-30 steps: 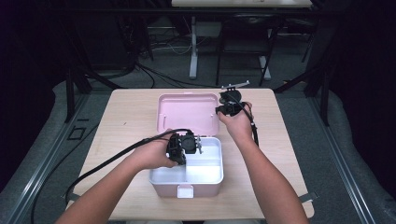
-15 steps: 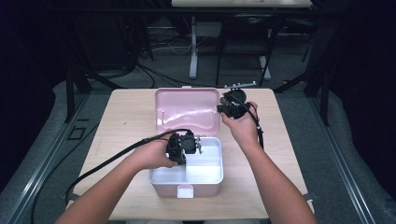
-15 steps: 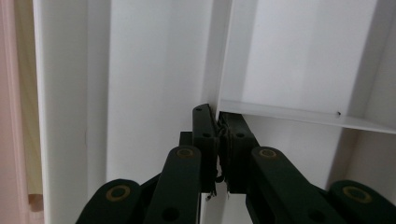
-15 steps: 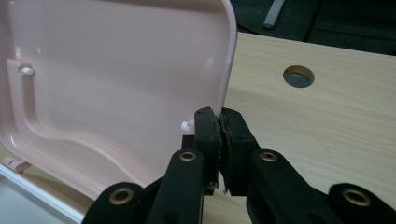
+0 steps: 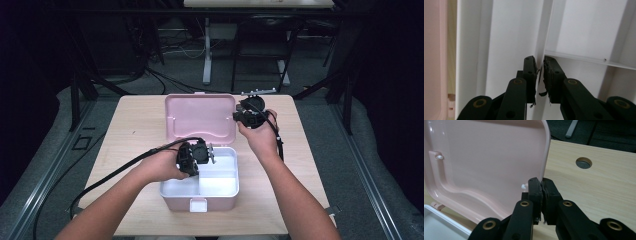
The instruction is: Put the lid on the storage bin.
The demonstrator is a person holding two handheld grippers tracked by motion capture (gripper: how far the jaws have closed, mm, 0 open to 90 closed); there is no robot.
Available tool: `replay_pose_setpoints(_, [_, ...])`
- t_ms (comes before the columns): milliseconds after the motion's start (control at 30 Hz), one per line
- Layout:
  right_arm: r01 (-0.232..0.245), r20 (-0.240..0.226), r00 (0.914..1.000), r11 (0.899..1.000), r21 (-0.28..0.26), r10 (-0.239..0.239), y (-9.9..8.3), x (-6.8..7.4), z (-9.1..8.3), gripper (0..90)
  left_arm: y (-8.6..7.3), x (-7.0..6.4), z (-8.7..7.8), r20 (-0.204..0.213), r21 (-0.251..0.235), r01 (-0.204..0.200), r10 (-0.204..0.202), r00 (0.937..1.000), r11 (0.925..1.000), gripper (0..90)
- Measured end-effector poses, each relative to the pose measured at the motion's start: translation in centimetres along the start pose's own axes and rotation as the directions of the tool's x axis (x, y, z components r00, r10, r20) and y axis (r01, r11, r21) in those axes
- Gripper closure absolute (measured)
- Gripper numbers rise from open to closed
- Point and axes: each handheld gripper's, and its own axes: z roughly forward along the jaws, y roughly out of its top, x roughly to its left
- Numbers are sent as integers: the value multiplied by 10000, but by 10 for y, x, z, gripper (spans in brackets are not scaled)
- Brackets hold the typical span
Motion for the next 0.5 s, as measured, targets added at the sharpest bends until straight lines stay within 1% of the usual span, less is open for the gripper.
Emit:
replay_pose_setpoints(100, [-1,-171,9999,9999,106,3,0,0,-2,865,-5,2,-12,2,-226,338,-338,9994,9992,777])
replay_pose_setpoints(133, [11,-91,10000,10000,91,-10,0,0,-2,865,-7,3,-15,-1,-389,482,-483,9988,9981,770])
replay_pose_setpoints(167, [37,-190,9998,10000,83,-35,0,0,-2,865,-9,4,-18,-54,-450,651,-654,9978,9969,758])
replay_pose_setpoints(200, [-8,-71,10000,10000,-30,8,-1,0,-2,865,-11,5,-21,-69,-514,761,-766,9970,9958,756])
replay_pose_setpoints(233, [-5,1,10000,10000,-69,5,-1,1,-2,865,-15,5,-24,-157,-720,1045,-1059,9943,9919,757])
replay_pose_setpoints(267, [-4,-16,10000,10000,-77,4,-1,1,-3,865,-18,6,-26,-38,-875,1249,-1257,9921,9883,757])
replay_pose_setpoints(300, [-4,-16,10000,10000,-77,4,-1,1,-3,865,-18,6,-26,-38,-875,1249,-1257,9921,9883,759])
replay_pose_setpoints(333, [7,-36,10000,10000,-53,-7,-1,1,-3,866,-20,7,-27,79,-1031,1421,-1421,9898,9845,759])
replay_pose_setpoints(367, [13,-60,10000,10000,18,-13,-1,1,-4,866,-22,7,-28,16,-1135,1541,-1549,9879,9815,766])
replay_pose_setpoints(400, [10,-257,9997,10000,31,-9,-1,0,-5,866,-26,9,-29,-200,-1115,1694,-1727,9848,9792,771])
replay_pose_setpoints(433, [10,-255,9997,10000,28,-9,-1,0,-5,866,-26,9,-29,-200,-1115,1694,-1727,9848,9792,770])
replay_pose_setpoints(467, [39,-280,9996,10000,27,-38,-1,0,-5,866,-31,11,-30,-181,-1499,1995,-2044,9787,9684,771])
replay_pose_setpoints(500, [39,-280,9996,10000,27,-38,-1,0,-5,866,-31,11,-30,-181,-1499,1995,-2044,9787,9684,778])
